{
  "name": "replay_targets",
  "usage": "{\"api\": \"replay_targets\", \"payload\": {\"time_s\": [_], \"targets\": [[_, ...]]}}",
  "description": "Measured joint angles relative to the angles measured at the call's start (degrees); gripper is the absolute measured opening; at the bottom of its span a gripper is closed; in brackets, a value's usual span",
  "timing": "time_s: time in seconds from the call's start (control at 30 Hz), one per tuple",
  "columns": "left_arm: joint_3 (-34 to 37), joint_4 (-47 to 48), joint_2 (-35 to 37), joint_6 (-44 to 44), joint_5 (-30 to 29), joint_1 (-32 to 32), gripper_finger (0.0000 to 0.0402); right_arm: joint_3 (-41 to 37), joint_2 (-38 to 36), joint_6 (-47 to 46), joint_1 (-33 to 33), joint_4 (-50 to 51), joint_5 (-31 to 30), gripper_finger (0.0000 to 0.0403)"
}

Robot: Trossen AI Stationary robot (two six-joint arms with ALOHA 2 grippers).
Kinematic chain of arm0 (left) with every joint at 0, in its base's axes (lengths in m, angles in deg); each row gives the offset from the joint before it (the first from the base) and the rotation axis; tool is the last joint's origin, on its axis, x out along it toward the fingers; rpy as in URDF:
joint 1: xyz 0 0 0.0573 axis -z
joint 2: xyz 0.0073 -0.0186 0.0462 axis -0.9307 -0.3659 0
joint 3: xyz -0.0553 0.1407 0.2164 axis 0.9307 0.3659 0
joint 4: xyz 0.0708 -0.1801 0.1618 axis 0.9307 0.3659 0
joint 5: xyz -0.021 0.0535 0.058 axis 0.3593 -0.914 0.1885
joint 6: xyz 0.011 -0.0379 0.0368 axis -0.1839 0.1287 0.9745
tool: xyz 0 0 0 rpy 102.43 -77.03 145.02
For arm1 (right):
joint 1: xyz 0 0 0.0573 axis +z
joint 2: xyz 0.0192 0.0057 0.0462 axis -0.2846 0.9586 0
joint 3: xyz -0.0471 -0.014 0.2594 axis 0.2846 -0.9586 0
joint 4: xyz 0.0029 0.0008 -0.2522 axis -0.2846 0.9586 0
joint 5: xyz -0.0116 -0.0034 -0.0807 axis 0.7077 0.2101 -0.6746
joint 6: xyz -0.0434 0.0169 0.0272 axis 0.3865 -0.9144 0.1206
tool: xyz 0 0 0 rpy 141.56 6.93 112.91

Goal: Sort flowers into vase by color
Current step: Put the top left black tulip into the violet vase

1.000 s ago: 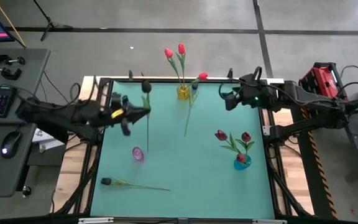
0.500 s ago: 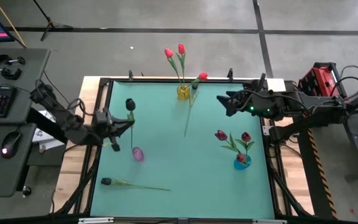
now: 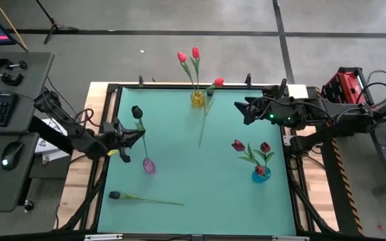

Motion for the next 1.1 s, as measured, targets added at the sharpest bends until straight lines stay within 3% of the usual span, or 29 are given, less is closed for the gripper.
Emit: {"api": "replay_targets", "payload": {"time_s": [0.33, 0.53, 0.67, 0.87, 1.1], "targets": [[3.54, 0.5, -0.05, -3.11, -0.24, 0.02, 0.0, 0.0, -0.02, 0.93, 0.0, 0.08, 0.12, 0.0293], [4.98, 2.4, -0.09, -4.46, 5.85, 0.02, 0.0, 0.0, -0.02, 1.64, 0.0, 0.08, 0.4, 0.0293], [5.01, 2.08, -0.03, -4.52, 6.11, 0.02, 0.0007, 0.0, -0.02, 1.48, 0.0, 0.06, 0.64, 0.0293], [2.86, 4.01, 0.84, -3.11, 8.21, 0.31, 0.0073, 0.0, -0.02, 1.33, 0.0, -1.26, 1.33, 0.0293], [-4.44, 20.26, 1.58, -8.08, 16.27, 0.37, 0.019, 1.95, -0.06, 1.66, 0.0, -1.71, 4.71, 0.0293]]}}
